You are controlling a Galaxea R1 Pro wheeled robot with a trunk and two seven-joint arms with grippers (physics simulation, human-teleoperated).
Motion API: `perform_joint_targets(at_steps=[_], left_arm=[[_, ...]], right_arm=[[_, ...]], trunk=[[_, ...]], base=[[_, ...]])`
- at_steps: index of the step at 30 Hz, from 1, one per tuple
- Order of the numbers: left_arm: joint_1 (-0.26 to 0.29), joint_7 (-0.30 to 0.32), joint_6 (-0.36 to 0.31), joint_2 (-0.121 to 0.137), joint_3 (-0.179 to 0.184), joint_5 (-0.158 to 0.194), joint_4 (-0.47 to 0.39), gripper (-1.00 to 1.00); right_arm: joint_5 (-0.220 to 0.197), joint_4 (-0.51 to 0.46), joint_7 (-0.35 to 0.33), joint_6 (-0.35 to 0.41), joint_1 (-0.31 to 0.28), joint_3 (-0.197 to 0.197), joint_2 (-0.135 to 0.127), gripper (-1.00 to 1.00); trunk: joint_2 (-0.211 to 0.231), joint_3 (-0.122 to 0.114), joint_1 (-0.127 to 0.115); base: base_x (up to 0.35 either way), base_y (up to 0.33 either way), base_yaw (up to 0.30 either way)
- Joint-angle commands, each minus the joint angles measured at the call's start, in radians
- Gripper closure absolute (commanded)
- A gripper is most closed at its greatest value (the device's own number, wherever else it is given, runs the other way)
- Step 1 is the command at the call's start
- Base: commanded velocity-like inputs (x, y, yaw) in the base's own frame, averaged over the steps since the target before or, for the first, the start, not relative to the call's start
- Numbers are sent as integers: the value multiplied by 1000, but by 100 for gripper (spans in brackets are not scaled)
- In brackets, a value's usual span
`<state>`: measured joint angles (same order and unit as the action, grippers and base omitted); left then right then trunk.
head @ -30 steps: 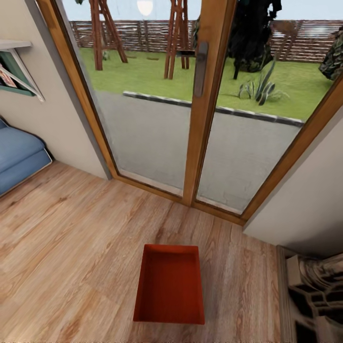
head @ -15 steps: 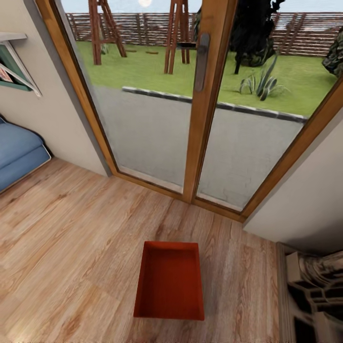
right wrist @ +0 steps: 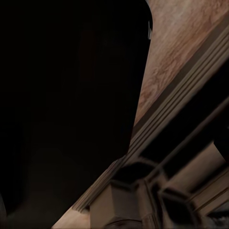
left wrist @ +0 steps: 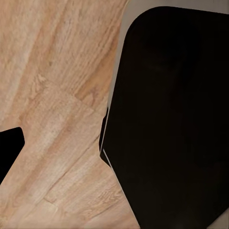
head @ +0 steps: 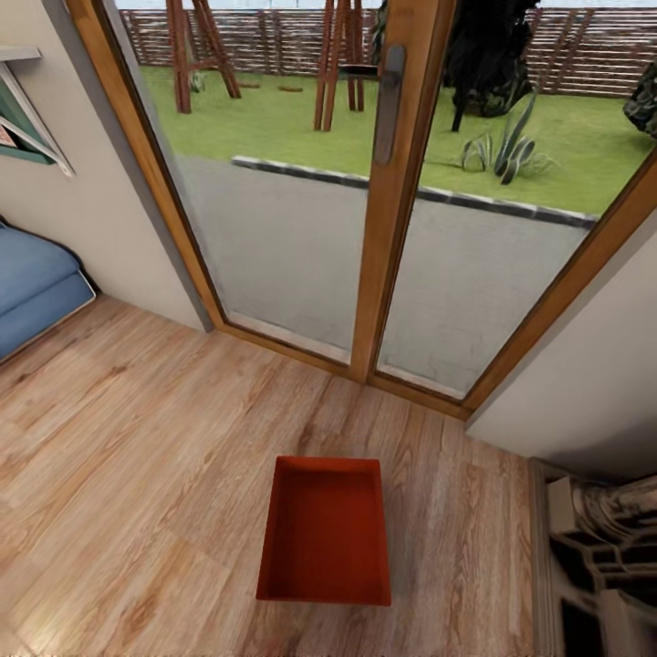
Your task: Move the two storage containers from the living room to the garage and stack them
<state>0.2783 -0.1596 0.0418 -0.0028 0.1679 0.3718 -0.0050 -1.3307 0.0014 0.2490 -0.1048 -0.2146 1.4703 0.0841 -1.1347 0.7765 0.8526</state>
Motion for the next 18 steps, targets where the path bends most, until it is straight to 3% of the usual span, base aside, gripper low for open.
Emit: perform_joint_targets(at_steps=[1, 18], left_arm=[[0, -3, 3, 0, 9, 9, 0, -100], [1, -3, 3, 0, 9, 9, 1, -100]], right_arm=[[-10, 0, 3, -3, 0, 8, 0, -100], [-10, 0, 3, -3, 0, 8, 0, -100]], trunk=[[0, 2, 0], [0, 30, 0]], base=[[0, 0, 0], [0, 0, 0]])
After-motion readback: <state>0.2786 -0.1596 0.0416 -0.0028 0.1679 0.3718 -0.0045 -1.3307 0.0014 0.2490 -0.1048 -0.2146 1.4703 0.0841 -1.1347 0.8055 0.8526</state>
